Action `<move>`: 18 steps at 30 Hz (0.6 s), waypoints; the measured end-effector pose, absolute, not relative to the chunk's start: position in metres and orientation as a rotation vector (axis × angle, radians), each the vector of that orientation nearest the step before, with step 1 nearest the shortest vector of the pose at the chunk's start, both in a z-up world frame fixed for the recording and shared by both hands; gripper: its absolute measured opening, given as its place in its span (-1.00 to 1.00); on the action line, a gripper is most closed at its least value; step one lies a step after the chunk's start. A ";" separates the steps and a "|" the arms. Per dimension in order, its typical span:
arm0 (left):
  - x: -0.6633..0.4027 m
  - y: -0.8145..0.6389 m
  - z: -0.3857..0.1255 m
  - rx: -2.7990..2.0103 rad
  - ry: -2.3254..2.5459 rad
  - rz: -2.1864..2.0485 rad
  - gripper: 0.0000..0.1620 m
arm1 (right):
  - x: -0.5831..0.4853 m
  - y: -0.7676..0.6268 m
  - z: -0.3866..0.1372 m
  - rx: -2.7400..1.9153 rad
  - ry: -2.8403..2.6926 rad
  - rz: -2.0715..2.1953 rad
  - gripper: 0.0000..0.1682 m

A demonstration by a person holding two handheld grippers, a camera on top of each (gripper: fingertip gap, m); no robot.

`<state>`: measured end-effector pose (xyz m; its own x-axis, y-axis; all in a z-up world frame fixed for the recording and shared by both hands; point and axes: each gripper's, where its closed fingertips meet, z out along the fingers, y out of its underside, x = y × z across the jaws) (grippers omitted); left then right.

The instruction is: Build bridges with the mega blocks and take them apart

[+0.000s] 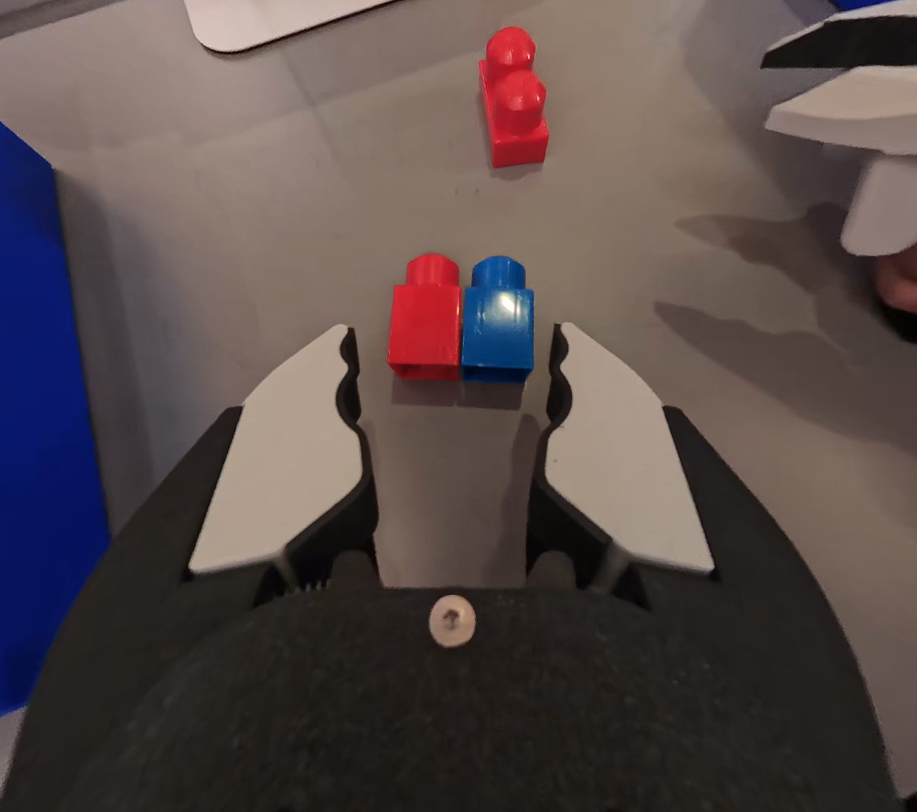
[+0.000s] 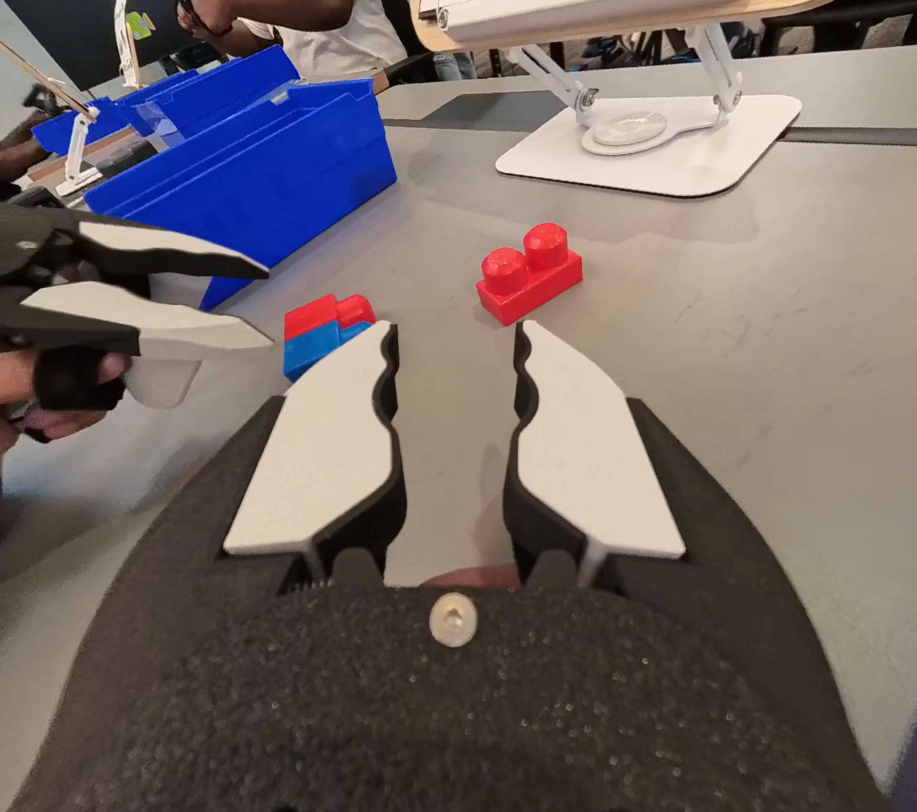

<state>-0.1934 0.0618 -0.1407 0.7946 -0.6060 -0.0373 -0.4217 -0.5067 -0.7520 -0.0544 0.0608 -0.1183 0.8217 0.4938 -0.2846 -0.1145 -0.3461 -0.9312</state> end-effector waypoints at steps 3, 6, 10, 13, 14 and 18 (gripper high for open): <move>-0.187 0.069 -0.147 -2.243 0.746 -0.314 0.05 | -0.055 0.060 -0.118 -1.829 -0.274 0.684 -0.47; -0.180 0.071 -0.160 -2.296 0.751 -0.315 0.05 | -0.058 0.060 -0.118 -1.827 -0.274 0.709 -0.47; -0.181 0.074 -0.180 -2.362 0.760 -0.246 0.05 | -0.059 0.059 -0.118 -1.828 -0.283 0.703 -0.47; -0.182 0.074 -0.190 -2.404 0.753 -0.244 0.05 | -0.059 0.059 -0.118 -1.828 -0.279 0.713 -0.47; -0.183 0.074 -0.192 -2.411 0.754 -0.244 0.05 | -0.059 0.059 -0.118 -1.828 -0.278 0.718 -0.47; -0.187 0.075 -0.197 -2.436 0.730 -0.254 0.02 | -0.059 0.059 -0.118 -1.831 -0.278 0.723 -0.47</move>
